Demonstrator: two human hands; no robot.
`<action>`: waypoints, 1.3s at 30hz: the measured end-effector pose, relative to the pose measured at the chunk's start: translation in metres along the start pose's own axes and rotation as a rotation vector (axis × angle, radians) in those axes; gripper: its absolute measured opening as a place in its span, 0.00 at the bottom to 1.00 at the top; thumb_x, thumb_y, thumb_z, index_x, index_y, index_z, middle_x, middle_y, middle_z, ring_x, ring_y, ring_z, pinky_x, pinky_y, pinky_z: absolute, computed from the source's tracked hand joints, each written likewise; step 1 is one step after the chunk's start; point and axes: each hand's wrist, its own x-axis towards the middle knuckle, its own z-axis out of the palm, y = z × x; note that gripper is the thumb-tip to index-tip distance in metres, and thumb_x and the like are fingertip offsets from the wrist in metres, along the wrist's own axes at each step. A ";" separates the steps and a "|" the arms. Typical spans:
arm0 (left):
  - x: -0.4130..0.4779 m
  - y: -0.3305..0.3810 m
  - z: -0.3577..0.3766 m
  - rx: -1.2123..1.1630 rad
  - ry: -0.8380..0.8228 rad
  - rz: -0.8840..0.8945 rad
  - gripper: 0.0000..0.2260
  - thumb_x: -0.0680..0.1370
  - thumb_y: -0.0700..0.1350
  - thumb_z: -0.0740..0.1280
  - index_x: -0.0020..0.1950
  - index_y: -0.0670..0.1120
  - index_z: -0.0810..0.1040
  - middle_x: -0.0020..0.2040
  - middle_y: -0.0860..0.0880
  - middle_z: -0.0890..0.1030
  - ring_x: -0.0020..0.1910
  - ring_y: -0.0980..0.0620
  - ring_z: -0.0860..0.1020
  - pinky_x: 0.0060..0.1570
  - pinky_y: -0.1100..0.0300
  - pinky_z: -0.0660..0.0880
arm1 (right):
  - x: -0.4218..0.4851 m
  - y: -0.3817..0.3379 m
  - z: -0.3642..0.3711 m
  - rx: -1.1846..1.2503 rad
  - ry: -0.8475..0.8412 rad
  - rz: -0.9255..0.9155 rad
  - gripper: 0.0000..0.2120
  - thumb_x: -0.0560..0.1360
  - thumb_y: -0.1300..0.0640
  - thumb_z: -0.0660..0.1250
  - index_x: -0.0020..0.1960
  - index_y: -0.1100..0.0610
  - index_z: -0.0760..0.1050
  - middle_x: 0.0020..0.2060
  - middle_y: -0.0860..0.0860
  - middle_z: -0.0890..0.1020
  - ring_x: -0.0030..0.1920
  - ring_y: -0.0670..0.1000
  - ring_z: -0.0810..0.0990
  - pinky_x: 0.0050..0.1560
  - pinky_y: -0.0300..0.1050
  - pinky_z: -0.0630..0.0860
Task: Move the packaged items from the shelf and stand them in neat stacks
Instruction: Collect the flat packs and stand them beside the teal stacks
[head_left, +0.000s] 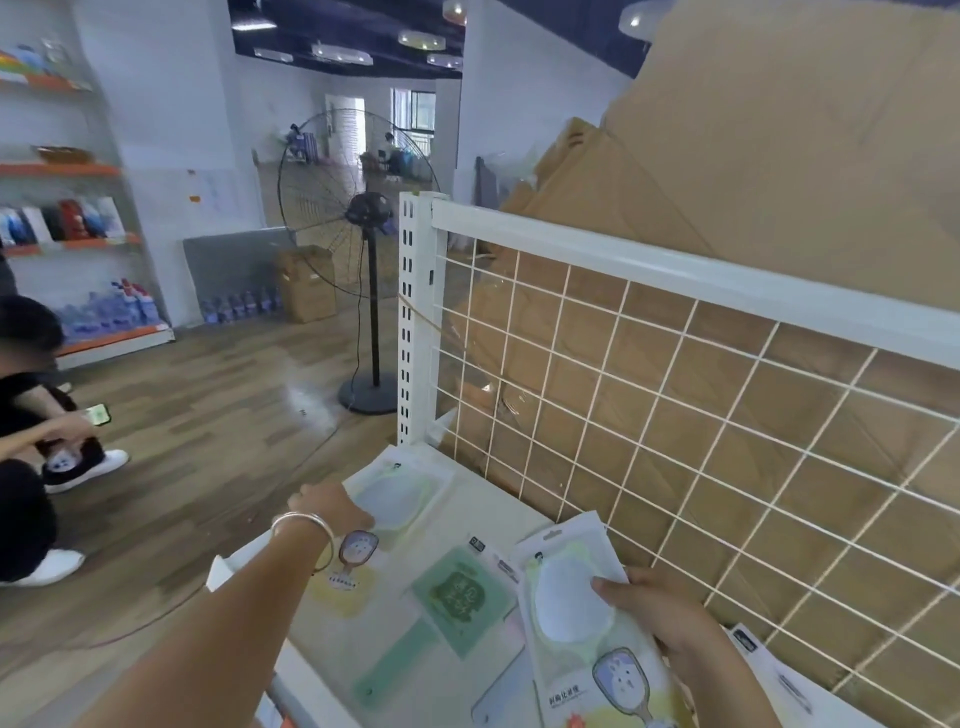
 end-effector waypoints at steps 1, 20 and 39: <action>0.004 0.000 0.002 0.011 -0.014 -0.002 0.32 0.67 0.63 0.69 0.66 0.48 0.71 0.64 0.44 0.73 0.63 0.44 0.70 0.61 0.55 0.69 | 0.000 0.001 0.000 -0.006 -0.012 0.001 0.17 0.62 0.57 0.76 0.49 0.63 0.82 0.43 0.61 0.85 0.45 0.62 0.84 0.48 0.54 0.80; 0.025 -0.011 -0.010 -0.547 -0.284 0.025 0.32 0.70 0.50 0.75 0.69 0.39 0.70 0.69 0.40 0.70 0.67 0.42 0.69 0.65 0.53 0.68 | 0.002 0.001 0.020 -0.093 0.156 -0.069 0.07 0.72 0.59 0.71 0.43 0.64 0.83 0.41 0.63 0.85 0.45 0.64 0.83 0.44 0.48 0.76; -0.035 0.029 -0.017 -1.223 -0.453 0.323 0.14 0.72 0.44 0.73 0.54 0.39 0.80 0.51 0.35 0.82 0.42 0.40 0.79 0.38 0.50 0.76 | -0.064 0.022 0.020 -0.048 0.416 -0.140 0.09 0.76 0.59 0.67 0.40 0.63 0.80 0.36 0.59 0.82 0.36 0.54 0.76 0.37 0.44 0.67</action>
